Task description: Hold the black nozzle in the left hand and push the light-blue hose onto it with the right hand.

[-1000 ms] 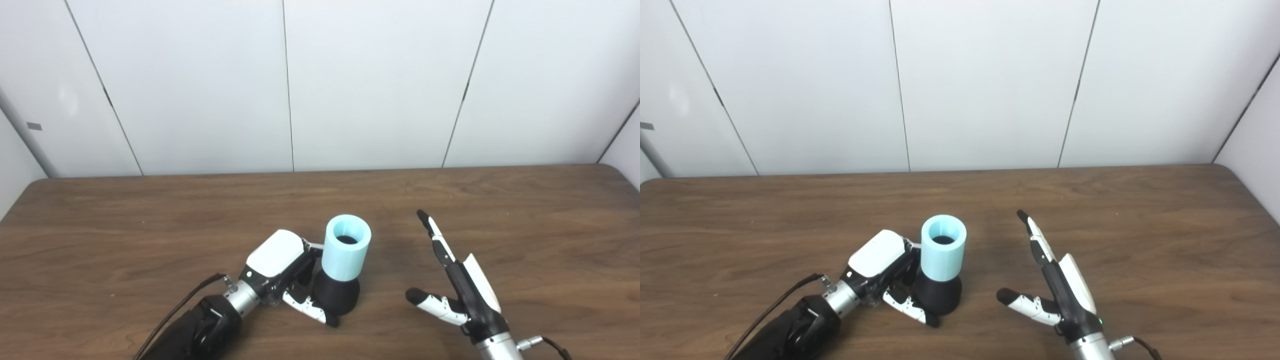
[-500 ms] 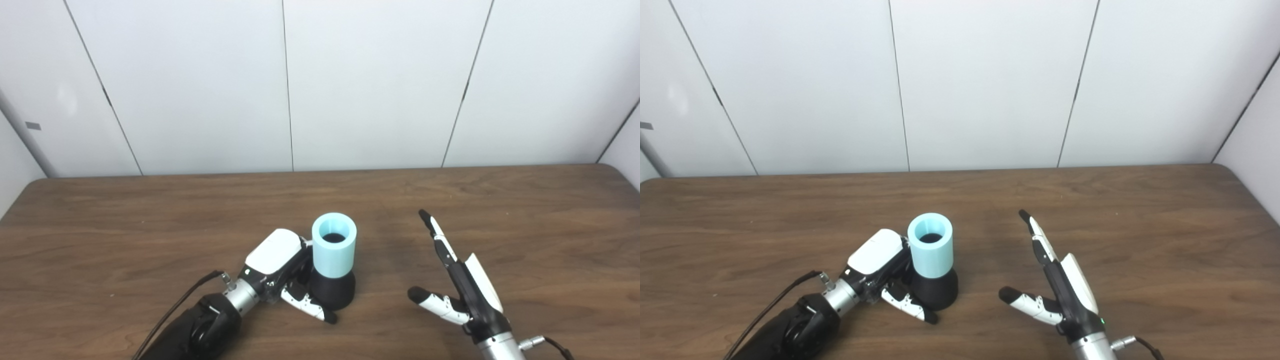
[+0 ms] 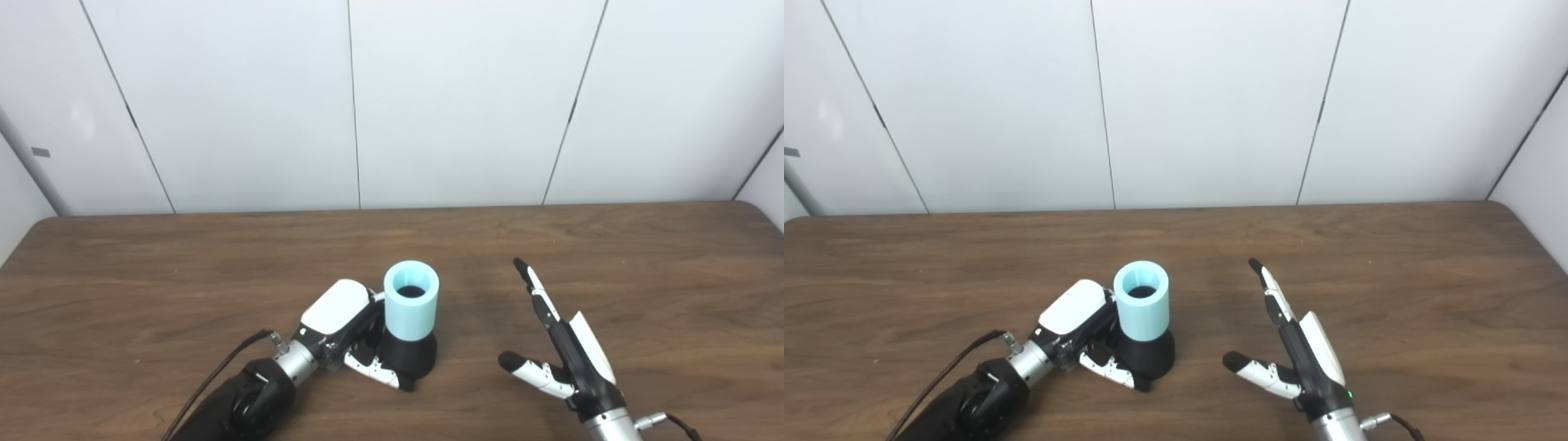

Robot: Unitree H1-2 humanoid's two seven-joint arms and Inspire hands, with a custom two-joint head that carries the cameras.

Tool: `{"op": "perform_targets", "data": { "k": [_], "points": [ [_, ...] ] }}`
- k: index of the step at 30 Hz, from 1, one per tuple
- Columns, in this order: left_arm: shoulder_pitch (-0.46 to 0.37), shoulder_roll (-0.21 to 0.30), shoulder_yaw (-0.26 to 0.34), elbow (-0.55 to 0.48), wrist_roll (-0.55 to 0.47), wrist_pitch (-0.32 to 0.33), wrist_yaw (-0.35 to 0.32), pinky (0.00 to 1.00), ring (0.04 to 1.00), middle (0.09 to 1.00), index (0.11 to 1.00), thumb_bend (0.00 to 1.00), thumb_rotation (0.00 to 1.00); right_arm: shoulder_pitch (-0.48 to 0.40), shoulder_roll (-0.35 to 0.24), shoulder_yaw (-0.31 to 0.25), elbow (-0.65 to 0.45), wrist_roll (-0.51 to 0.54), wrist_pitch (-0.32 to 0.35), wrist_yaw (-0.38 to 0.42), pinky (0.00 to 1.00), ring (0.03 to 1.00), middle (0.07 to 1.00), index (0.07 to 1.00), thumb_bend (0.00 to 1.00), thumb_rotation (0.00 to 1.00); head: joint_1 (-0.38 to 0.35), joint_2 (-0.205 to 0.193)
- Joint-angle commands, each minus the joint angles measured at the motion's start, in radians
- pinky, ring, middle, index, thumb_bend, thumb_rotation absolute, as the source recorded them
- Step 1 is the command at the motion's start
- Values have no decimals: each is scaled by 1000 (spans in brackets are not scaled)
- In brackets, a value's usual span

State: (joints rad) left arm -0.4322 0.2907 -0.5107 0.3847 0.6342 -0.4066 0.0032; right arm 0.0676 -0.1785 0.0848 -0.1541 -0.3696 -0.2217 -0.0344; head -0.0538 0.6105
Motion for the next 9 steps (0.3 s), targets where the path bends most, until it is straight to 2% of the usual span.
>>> {"op": "perform_targets", "data": {
  "k": [1,4,9],
  "points": [
    [126,101,-38,-4,-54,243,-352,953,974,965,969,1000,415,-23,7,-12,-24,-6,-18,-17,976,1000,1000,1000,877,884,7,1],
    [147,180,-5,-106,-126,308,-431,995,998,997,997,1000,434,-34,2,-12,-6,6,-25,-16,975,1000,1000,1000,874,878,23,-7],
    [219,299,94,-241,-256,401,-479,1000,1000,1000,1000,1000,418,-51,-6,-16,21,2,-32,-22,959,1000,1000,1000,892,887,33,-16]
  ]
}}
